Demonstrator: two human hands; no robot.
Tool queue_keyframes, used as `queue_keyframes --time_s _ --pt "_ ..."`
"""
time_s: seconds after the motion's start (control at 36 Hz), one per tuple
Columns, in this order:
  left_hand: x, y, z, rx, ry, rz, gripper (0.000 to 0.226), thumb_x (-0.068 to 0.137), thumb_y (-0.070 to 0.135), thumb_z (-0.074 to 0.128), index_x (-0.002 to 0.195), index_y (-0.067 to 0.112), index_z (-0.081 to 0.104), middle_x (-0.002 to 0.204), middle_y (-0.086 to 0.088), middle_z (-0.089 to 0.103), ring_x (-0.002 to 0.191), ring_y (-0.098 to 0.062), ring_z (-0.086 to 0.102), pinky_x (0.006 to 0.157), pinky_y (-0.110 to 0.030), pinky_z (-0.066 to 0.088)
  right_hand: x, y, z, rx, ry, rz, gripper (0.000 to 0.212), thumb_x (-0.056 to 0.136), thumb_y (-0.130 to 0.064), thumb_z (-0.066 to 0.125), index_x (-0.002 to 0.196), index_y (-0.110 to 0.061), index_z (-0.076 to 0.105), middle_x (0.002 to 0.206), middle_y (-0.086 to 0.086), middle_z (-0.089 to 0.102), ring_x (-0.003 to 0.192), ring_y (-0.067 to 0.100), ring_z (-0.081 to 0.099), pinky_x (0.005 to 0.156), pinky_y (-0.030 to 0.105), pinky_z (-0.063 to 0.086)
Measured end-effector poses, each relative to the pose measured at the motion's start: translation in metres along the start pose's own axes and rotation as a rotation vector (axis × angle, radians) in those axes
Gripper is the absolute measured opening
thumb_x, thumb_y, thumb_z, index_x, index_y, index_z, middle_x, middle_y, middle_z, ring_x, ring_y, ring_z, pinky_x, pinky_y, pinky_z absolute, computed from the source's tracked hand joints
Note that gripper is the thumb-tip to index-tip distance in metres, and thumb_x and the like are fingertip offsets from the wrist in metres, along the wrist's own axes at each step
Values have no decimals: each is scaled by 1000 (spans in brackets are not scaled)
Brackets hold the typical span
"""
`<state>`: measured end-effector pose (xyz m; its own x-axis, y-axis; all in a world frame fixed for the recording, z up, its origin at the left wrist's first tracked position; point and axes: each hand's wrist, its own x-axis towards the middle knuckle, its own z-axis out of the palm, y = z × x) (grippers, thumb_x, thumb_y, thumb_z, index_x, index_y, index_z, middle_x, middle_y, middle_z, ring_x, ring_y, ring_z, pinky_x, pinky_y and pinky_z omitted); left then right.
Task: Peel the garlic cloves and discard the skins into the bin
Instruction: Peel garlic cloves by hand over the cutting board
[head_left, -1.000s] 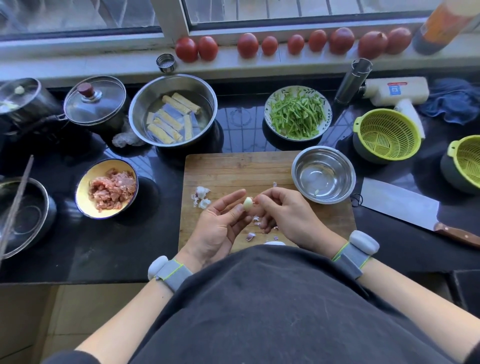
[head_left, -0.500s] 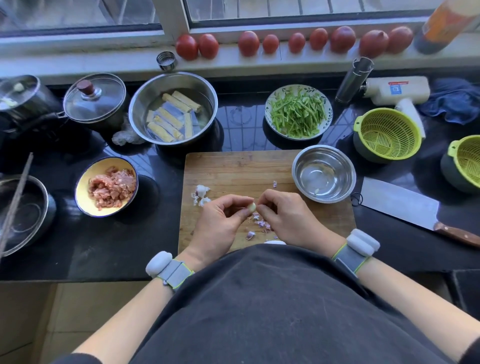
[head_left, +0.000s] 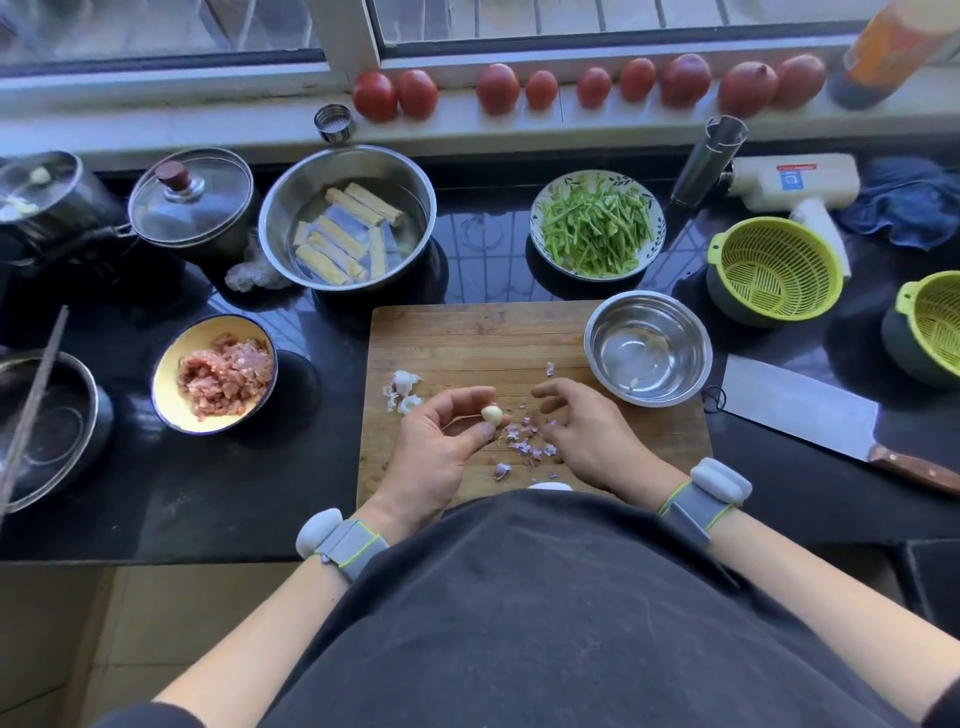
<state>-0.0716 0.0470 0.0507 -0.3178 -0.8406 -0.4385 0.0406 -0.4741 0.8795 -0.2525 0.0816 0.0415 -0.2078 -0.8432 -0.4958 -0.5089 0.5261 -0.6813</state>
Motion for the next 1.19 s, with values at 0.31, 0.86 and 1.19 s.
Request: queue_keyframes --time_s 0.31,0.86,1.19 --pt "-3 3 5 36 -19 144 14 80 -8 74 93 -4 70 88 -10 77 87 -21 74 85 -30 59 -15 -28 0 297 30 -240 18 80 -18 85 81 -17 67 66 0 67 53 19 63 50 38 58" --pt "-13 10 2 199 -87 315 16 82 -3 75 96 4 77 90 -8 74 88 -18 72 82 -28 55 -25 -33 -20 773 -280 -112 17 90 3 67 77 0 57 65 18 62 50 25 63 45 27 51" --pt "-8 8 6 -61 8 170 25 71 6 77 95 6 71 88 -5 76 87 -15 70 84 -26 56 -22 -38 -8 618 -143 -110 15 102 3 51 90 0 61 71 15 60 51 21 65 46 29 54"
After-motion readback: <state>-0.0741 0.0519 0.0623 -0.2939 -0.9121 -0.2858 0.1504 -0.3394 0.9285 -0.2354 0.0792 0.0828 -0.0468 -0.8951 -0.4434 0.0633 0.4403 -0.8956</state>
